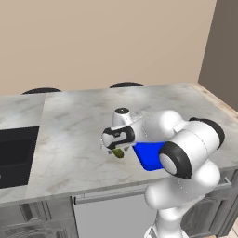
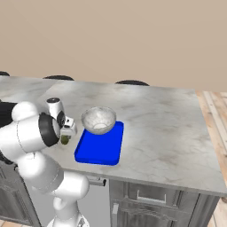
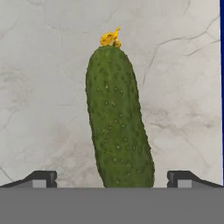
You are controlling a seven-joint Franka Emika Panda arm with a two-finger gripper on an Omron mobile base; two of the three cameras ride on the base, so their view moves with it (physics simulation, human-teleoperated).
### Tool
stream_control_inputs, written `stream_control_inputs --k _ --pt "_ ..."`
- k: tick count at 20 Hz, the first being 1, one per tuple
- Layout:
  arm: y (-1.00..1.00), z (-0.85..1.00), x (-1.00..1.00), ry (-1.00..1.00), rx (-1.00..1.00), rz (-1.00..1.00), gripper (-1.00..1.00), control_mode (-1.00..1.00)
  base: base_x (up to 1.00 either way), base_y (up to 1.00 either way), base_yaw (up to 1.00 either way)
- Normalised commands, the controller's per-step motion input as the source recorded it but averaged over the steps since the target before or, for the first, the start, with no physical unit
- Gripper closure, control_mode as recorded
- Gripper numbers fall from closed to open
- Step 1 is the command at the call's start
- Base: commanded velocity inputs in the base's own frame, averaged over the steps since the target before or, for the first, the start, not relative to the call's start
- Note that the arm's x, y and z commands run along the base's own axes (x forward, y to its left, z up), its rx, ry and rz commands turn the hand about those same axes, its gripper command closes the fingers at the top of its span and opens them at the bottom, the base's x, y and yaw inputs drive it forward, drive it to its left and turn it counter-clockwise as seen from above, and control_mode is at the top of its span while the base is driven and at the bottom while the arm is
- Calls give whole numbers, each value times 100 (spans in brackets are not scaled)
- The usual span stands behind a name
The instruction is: Place the two vegetables and bowl onto the tray for setting up a vegetable dip station.
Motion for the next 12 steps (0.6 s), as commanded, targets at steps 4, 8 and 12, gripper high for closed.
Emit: stream_control_inputs --k 4,8,12 --pt "4 -15 21 2 0 0 -100 -100 0 0 0" --pt "13 -19 12 5 0 0 100 -100 0 0 0" --pt "12 -24 0 6 0 0 100 -100 0 0 0"
